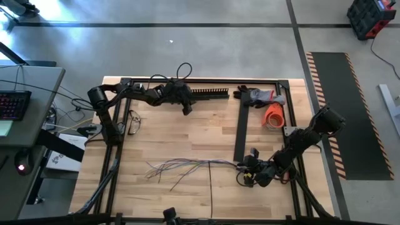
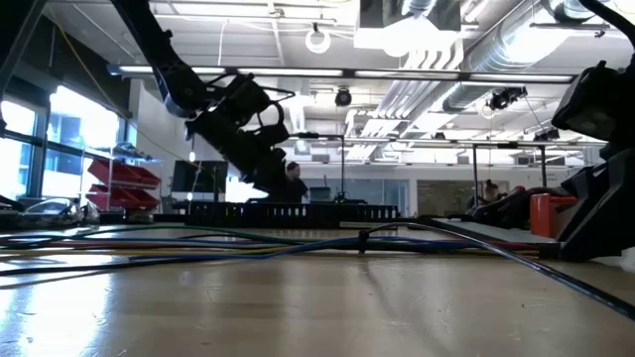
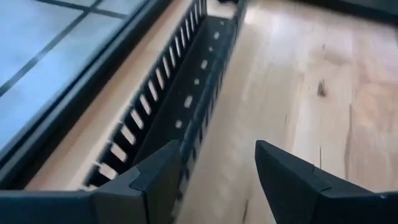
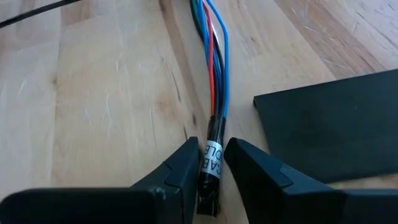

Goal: Ziptie cables
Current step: Put the cable wires into the black cable duct

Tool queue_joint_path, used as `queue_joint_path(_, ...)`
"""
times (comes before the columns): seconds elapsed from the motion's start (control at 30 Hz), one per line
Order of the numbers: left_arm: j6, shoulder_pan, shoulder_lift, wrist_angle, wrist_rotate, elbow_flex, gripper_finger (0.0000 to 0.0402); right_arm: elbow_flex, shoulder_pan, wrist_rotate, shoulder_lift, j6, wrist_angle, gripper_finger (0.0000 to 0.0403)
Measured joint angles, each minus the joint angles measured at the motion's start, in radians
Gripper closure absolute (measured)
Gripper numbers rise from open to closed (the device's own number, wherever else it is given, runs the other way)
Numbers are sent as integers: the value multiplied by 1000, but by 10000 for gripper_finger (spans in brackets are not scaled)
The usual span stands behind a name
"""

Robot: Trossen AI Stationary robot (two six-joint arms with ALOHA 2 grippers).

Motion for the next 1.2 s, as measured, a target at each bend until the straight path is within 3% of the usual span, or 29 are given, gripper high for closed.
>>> queue_joint_path(0.2,83,14,9,-55,-39,3,245,-1,-2,3,0,-15,20,319)
queue_joint_path(0.33,78,12,12,-68,-32,4,306,-2,-4,4,1,-45,46,338)
queue_joint_path(0.5,25,4,20,-132,41,-1,392,47,-4,-1,2,-102,-18,393)
queue_joint_path(0.77,-49,-148,16,-272,-23,0,400,180,15,0,2,-133,-179,392)
queue_joint_path(0.97,-76,-302,-61,-279,-269,-3,399,262,32,14,1,-142,-311,392)
queue_joint_path(1.1,19,-304,-148,-280,-320,7,371,272,31,24,1,-149,-343,392)
queue_joint_path(1.2,217,-281,-190,-274,-360,8,327,273,24,43,1,-150,-363,392)
